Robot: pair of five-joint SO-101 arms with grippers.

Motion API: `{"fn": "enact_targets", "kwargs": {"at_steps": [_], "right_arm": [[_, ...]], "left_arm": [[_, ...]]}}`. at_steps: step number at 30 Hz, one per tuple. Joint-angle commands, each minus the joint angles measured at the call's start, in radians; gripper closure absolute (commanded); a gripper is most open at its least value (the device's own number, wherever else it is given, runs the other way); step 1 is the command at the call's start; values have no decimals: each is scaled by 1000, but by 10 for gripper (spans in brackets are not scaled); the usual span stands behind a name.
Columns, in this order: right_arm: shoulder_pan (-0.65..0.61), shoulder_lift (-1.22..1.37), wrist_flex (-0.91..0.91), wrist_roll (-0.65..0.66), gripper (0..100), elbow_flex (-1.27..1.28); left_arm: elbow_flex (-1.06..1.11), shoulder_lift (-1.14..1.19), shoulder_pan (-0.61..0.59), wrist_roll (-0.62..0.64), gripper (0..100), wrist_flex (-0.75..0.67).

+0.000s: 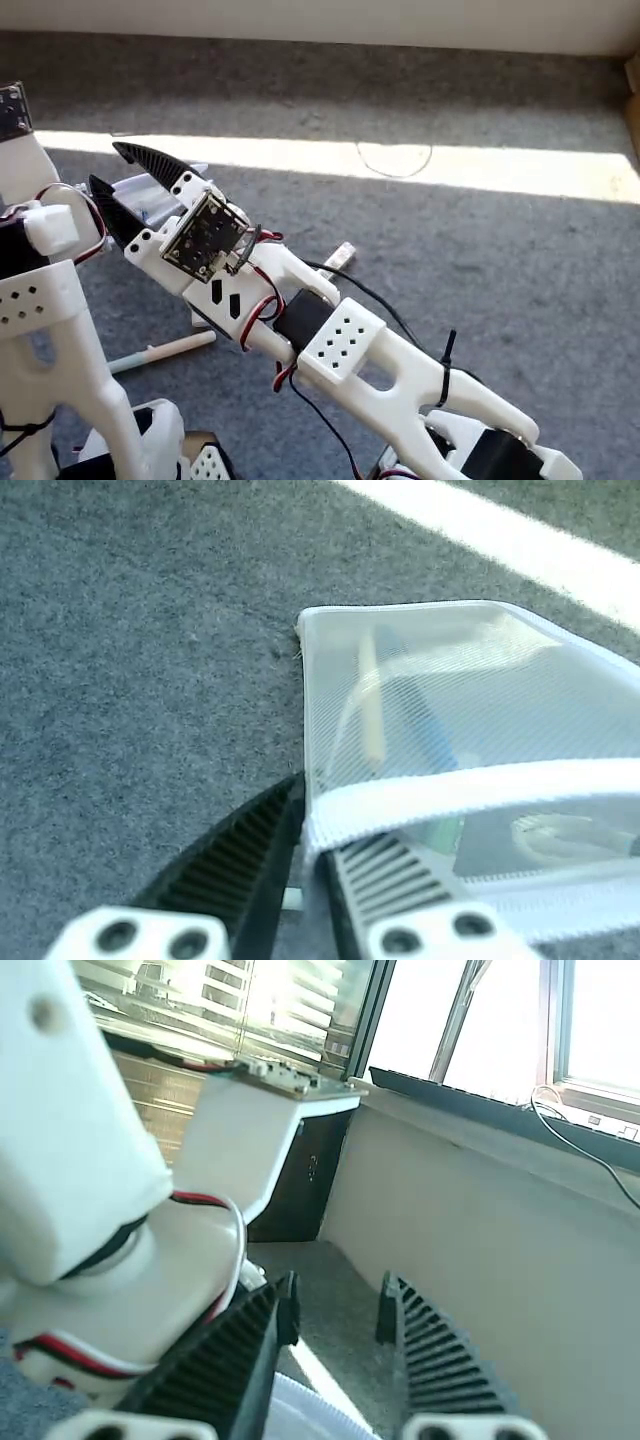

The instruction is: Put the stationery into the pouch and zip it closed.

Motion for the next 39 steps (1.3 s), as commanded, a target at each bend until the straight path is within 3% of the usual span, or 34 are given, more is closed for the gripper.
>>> {"fn": "enact_targets", "kwargs": {"at_steps": [1, 7, 19, 32, 39], "right_arm": [[-4, -15, -19, -5, 872, -13], [-2, -25, 8, -2, 872, -13], [5, -326, 447, -5, 872, -59], [50, -351, 799, -8, 872, -51], [246, -340, 897, -236, 872, -33]], "left_arm": [[-7, -22, 16, 3, 991, -5], [-12, -22, 1, 6, 992, -6], [-25, -22, -107, 12, 993, -44], [-28, -22, -193, 44, 993, -48], [-25, -22, -186, 44, 993, -48]]}}
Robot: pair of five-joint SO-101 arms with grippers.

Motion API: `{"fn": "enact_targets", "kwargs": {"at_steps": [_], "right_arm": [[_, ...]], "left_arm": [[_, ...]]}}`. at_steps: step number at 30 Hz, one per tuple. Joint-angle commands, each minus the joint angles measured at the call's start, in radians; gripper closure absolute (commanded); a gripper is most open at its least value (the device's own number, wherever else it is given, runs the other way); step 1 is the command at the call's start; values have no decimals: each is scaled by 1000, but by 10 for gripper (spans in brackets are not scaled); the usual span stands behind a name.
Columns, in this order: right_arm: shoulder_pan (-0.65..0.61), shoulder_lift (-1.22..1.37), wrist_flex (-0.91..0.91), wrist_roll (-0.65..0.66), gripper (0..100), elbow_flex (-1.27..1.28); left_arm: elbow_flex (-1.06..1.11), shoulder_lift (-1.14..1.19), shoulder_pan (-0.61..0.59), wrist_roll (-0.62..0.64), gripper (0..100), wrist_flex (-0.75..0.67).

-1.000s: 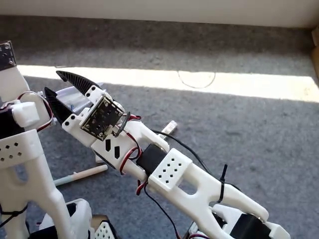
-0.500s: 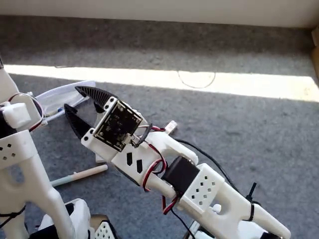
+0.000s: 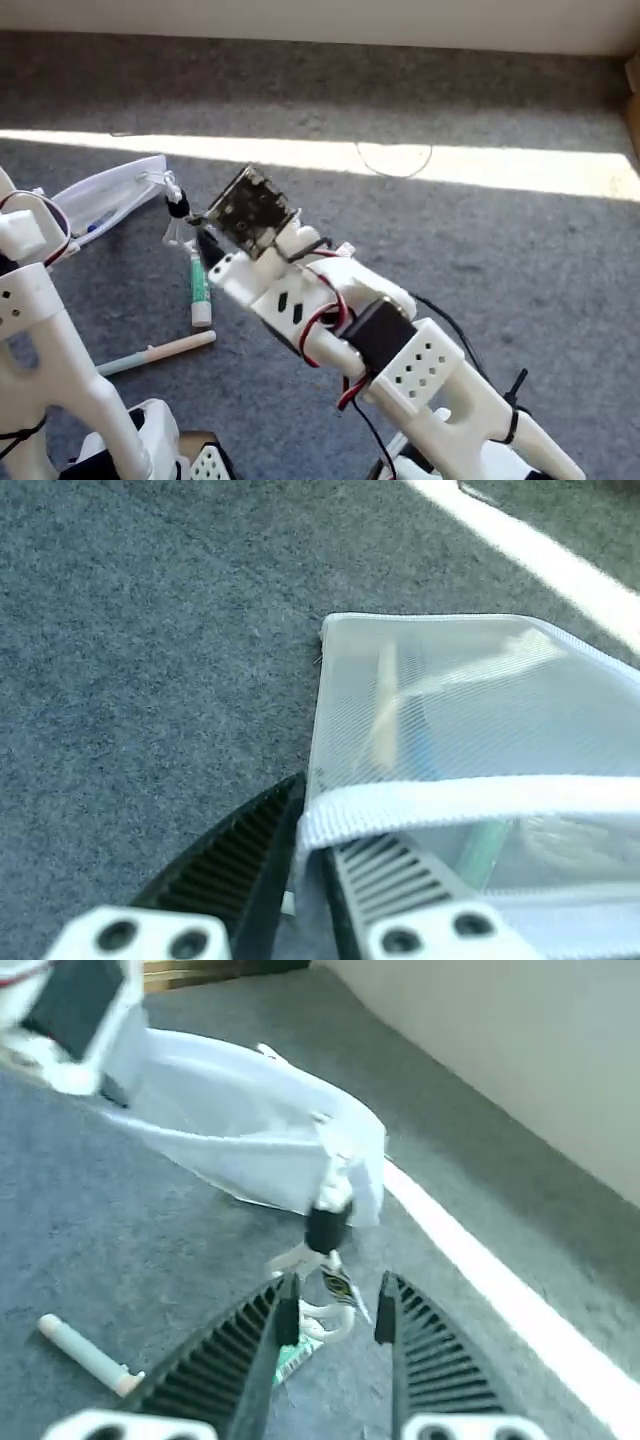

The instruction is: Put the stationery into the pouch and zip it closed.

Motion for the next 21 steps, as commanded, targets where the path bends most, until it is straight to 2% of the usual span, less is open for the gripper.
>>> {"fn": "enact_targets", "kwargs": {"at_steps": [1, 12, 15, 21], "right_arm": [[110, -22, 31, -112, 872, -28], [302, 199, 35, -308, 872, 16], [352, 272, 107, -371, 872, 8], [389, 449, 280, -480, 872, -174]], "left_arm": [[-27, -22, -10, 14, 993, -20], [-25, -22, -8, 14, 993, -17], [-25, -22, -8, 12, 993, -17], [-25, -22, -8, 11, 993, -15]]}}
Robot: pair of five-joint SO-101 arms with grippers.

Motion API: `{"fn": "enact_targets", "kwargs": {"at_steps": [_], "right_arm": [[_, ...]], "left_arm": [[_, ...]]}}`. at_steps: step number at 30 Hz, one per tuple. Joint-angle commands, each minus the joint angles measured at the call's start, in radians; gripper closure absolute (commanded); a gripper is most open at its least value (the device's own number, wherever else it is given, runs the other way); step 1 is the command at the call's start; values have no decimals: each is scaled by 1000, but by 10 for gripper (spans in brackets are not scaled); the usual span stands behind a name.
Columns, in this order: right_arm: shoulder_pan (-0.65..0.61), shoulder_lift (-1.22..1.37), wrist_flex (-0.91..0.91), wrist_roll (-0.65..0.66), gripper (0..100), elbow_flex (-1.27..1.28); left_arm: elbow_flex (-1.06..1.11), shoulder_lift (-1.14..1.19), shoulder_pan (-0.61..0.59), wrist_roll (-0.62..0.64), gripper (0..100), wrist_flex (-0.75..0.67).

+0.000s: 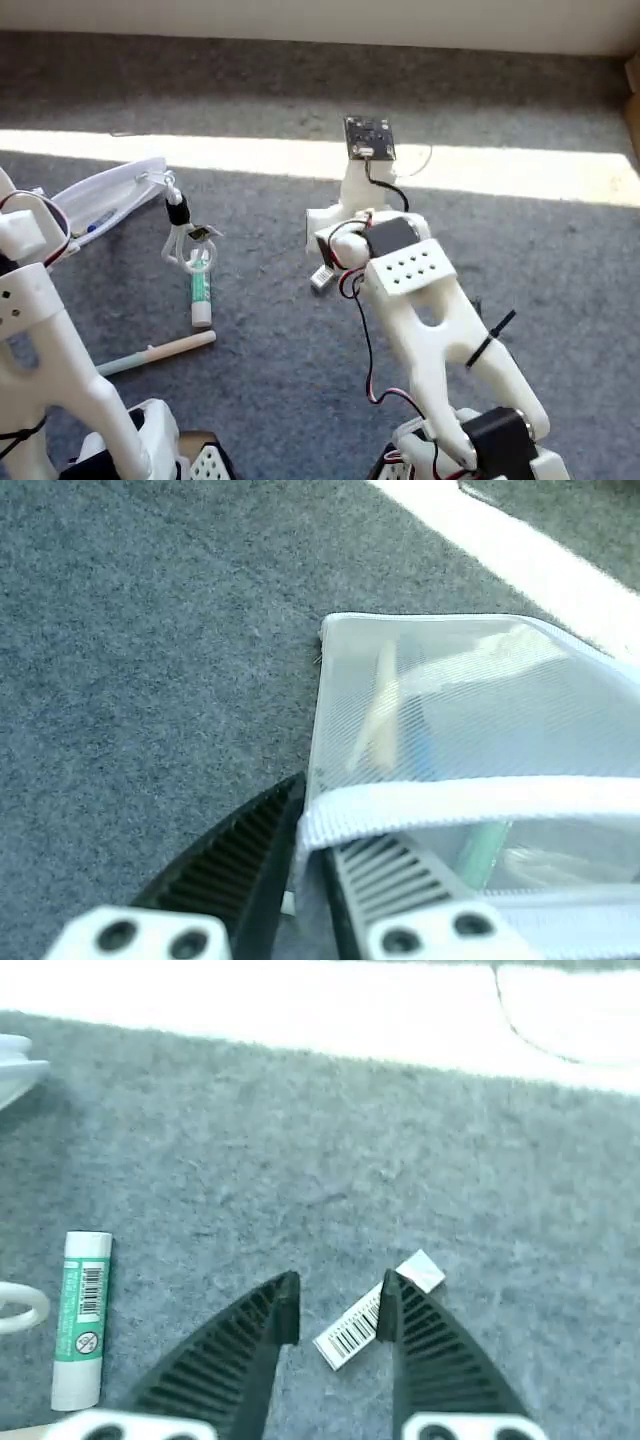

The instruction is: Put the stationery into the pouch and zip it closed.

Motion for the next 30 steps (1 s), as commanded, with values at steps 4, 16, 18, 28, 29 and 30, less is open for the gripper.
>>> {"fn": "enact_targets", "kwargs": {"at_steps": [4, 16, 18, 28, 29, 30], "right_arm": [[25, 160, 182, -135, 872, -248], [28, 481, 323, -209, 872, -516], [38, 510, 332, -209, 872, -541], [65, 615, 311, -210, 872, -561], [61, 622, 311, -210, 872, -570], [59, 631, 314, -210, 872, -582]], "left_arm": [[-24, -21, -8, 11, 993, -12], [16, -21, 8, 9, 991, -35], [16, -21, 8, 9, 991, -35], [18, -21, 8, 9, 990, -35], [18, -21, 8, 9, 990, -35], [19, -21, 8, 9, 990, -35]]}}
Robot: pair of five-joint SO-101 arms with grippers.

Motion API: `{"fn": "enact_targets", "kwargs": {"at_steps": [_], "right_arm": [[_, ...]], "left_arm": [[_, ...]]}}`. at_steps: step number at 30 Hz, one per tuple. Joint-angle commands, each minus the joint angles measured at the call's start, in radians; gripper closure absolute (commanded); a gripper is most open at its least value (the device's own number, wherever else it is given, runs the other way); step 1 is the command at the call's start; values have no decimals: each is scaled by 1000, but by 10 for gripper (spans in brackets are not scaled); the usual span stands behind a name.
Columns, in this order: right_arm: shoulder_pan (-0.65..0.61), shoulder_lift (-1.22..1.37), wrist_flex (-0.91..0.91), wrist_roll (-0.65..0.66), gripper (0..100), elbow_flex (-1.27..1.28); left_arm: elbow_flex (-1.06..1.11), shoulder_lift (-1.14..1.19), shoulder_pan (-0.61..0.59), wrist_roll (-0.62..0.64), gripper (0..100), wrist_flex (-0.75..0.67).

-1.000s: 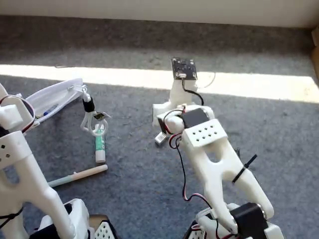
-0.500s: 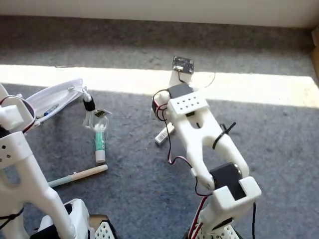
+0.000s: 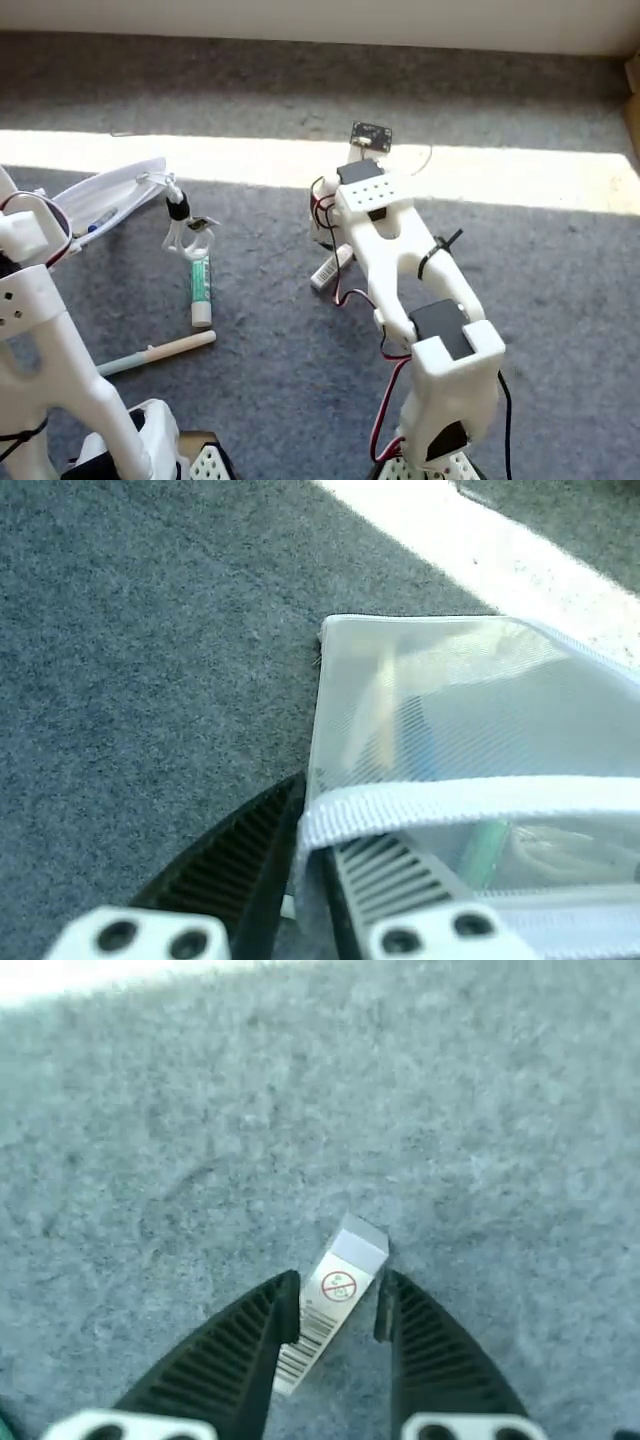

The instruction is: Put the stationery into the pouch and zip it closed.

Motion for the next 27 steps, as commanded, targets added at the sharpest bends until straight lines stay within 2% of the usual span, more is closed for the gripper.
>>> {"fn": "enact_targets", "kwargs": {"at_steps": [1, 12, 17, 23, 27], "right_arm": [[-2, 4, -4, -9, 872, -90], [-1, 153, -1, -9, 872, -194], [-5, 168, 62, -9, 874, -226], [-2, 180, 90, -3, 974, -262], [-2, 174, 97, 0, 986, -263]], "left_arm": [[-2, -21, 8, 9, 990, -17], [1, -21, 8, 9, 990, -17], [1, -21, 8, 9, 990, -17], [1, -21, 8, 9, 990, -17], [1, -21, 8, 9, 990, -17]]}}
